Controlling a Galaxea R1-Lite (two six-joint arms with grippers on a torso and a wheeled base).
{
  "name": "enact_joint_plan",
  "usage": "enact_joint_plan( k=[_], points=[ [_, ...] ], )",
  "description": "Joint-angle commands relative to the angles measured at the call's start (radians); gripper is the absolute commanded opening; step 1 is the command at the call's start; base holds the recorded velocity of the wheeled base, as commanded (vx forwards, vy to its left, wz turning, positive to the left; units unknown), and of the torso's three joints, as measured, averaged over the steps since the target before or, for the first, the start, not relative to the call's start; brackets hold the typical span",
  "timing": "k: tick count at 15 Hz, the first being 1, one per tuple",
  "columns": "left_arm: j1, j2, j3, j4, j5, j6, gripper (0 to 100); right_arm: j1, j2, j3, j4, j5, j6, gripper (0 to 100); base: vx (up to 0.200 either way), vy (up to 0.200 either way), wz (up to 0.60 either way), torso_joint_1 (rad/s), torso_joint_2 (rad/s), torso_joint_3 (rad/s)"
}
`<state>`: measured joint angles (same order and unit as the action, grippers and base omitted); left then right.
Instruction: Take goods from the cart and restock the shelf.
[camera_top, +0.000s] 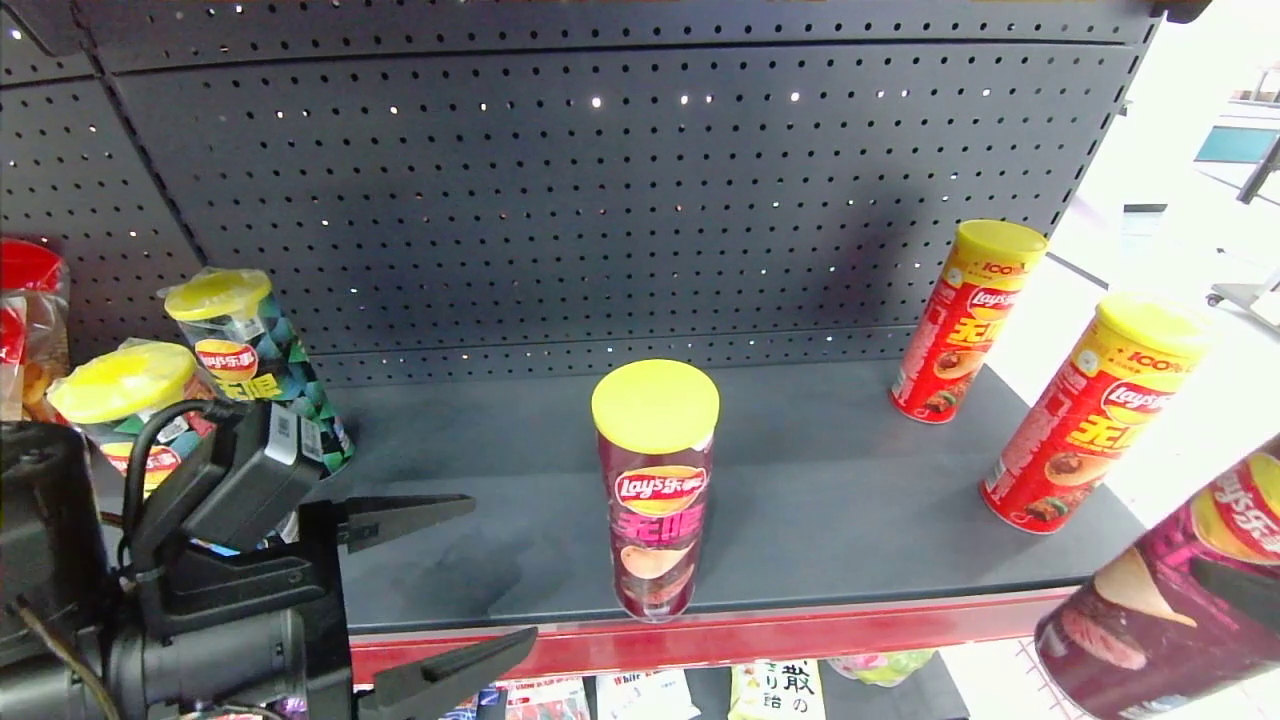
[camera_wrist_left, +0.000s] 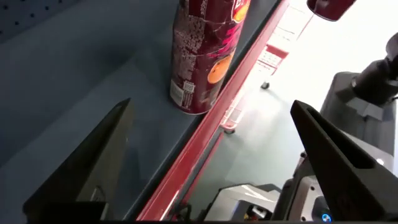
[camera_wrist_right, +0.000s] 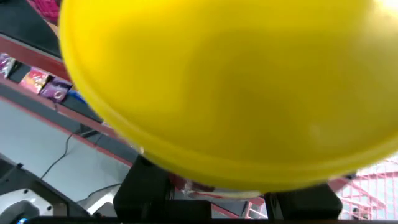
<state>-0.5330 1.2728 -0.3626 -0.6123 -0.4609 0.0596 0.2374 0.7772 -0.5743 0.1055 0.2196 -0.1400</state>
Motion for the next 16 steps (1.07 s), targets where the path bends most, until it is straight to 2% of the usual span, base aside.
enact_joint_plan(
  k=[1,2,4,6,11,14,16],
  points=[
    [-0.001,-0.046,0.02,0.005,0.022,0.002,100,0.056,0.197,-0.108,-0.006,-0.003,0.0,0,0.0,0.0,0.0,0.0,0.0,0.0],
    [-0.001,-0.07,0.02,0.048,0.06,0.009,100,0.059,0.286,-0.17,-0.009,-0.005,0.0,0,0.0,0.0,0.0,0.0,0.0,0.0],
    [-0.001,-0.112,0.024,0.097,0.087,0.016,100,0.094,0.382,-0.26,-0.009,-0.003,0.003,0,0.0,0.0,0.0,0.0,0.0,0.0],
    [-0.001,-0.148,0.024,0.138,0.094,0.016,100,0.134,0.488,-0.374,-0.009,-0.002,0.005,0,0.0,0.0,0.0,0.0,0.0,0.0],
    [-0.002,-0.222,0.033,0.198,0.123,0.016,100,0.207,0.677,-0.541,-0.017,0.0,0.0,0,0.0,0.0,0.0,0.0,0.0,0.0],
    [-0.002,-0.242,0.039,0.218,0.125,0.016,100,0.235,0.846,-0.615,-0.19,-0.006,-0.001,0,0.0,0.0,0.0,0.0,0.0,0.0],
    [-0.002,-0.242,0.04,0.218,0.125,0.016,100,0.267,0.907,-0.664,-0.204,-0.014,0.002,0,0.0,0.0,0.0,0.0,0.0,0.0]
  ],
)
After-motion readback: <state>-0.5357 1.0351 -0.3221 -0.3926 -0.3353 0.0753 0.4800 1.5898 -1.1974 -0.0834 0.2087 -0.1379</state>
